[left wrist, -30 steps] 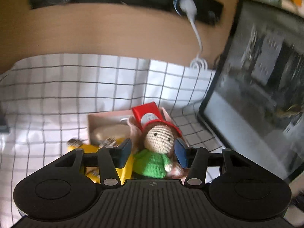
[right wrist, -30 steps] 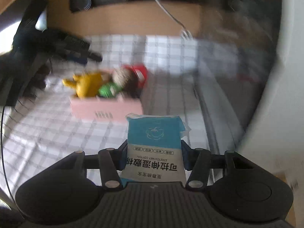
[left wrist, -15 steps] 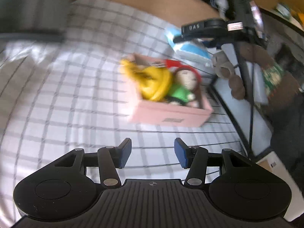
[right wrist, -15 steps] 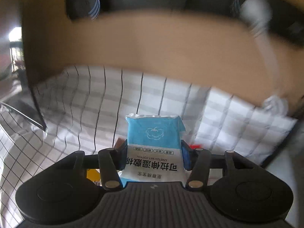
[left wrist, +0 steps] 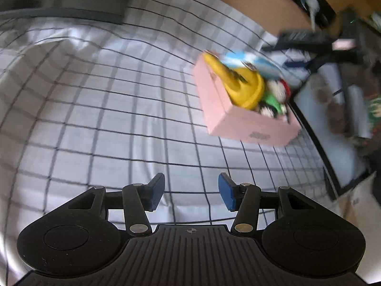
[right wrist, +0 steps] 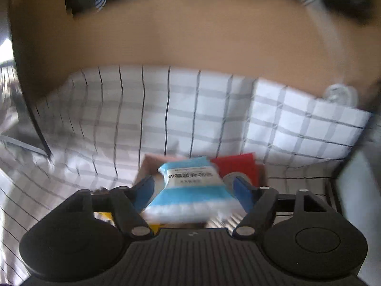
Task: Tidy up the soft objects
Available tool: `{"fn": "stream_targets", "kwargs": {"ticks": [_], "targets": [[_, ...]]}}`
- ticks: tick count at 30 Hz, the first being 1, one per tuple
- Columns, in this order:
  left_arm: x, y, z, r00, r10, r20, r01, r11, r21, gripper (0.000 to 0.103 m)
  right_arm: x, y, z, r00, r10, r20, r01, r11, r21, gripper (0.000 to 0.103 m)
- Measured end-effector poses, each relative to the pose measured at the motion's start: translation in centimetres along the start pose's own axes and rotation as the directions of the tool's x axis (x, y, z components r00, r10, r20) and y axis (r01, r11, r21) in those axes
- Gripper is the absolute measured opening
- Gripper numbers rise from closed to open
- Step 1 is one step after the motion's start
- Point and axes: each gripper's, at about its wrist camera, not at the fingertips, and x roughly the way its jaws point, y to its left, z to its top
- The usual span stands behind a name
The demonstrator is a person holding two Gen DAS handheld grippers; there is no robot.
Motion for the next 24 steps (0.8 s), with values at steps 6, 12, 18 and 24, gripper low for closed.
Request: {"fn": "stream_targets", "kwargs": {"ticks": [6, 12, 18, 24], "targets": [[3.3, -2.5, -1.1, 0.999, 0.03, 0.016, -0.032, 0.995, 0.094, 0.054, -10.1, -1.5, -5.9, 0.976, -0.119, 0.182, 0.105, 0.991, 0.083, 0.095], [5.7, -5.9, -3.0, 0.986, 0.146, 0.082, -0.157, 0.976, 0.152, 0.055, -10.1, -2.5, -15.4, 0.99, -0.129, 0.05, 0.127, 0.991, 0.039, 0.095], [7.0, -8.9, -4.2, 0.961, 0.242, 0.134, -0.266, 0.942, 0.204, 0.075, -7.4, -3.3, -20.3, 0.994, -0.109, -0.018, 0.108, 0.994, -0.014, 0.095], [8.0, -9.7, -4.7, 0.933, 0.292, 0.213, -0.324, 0.936, 0.135, 0.083, -4.8, -4.8, -21.3, 0.991, -0.124, -0.048, 0.125, 0.992, 0.007, 0.103]]}}
